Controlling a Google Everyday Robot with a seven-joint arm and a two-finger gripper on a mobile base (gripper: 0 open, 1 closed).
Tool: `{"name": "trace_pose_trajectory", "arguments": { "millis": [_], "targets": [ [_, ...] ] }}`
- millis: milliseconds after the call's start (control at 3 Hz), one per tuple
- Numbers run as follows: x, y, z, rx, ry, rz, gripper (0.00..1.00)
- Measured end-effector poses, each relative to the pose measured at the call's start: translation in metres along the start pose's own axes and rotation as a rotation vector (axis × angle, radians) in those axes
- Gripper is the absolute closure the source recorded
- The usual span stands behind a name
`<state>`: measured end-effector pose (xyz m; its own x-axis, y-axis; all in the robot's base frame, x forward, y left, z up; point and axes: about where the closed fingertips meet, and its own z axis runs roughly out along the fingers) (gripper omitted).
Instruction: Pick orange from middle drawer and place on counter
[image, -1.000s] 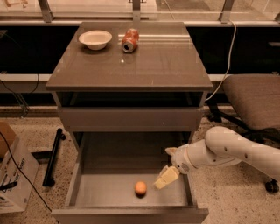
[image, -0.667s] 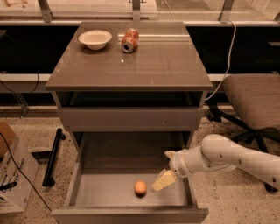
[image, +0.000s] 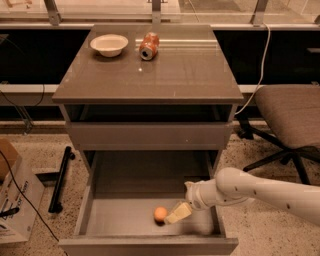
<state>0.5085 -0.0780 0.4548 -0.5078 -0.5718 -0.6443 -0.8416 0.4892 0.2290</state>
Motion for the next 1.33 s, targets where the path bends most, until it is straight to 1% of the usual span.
{"name": "trace_pose_trajectory", "arguments": {
  "millis": [333,667,1000,1333],
  "targets": [
    [0.013,0.003,0.04,-0.002,0.031,0.026,0.0],
    [0.018,0.007,0.063,-0.005,0.042,0.049,0.0],
    [0.018,0.016,0.078,-0.019,0.039,0.064,0.0],
    [0.017,0.022,0.086,-0.031,0.025,0.09,0.18]
  ]
}}
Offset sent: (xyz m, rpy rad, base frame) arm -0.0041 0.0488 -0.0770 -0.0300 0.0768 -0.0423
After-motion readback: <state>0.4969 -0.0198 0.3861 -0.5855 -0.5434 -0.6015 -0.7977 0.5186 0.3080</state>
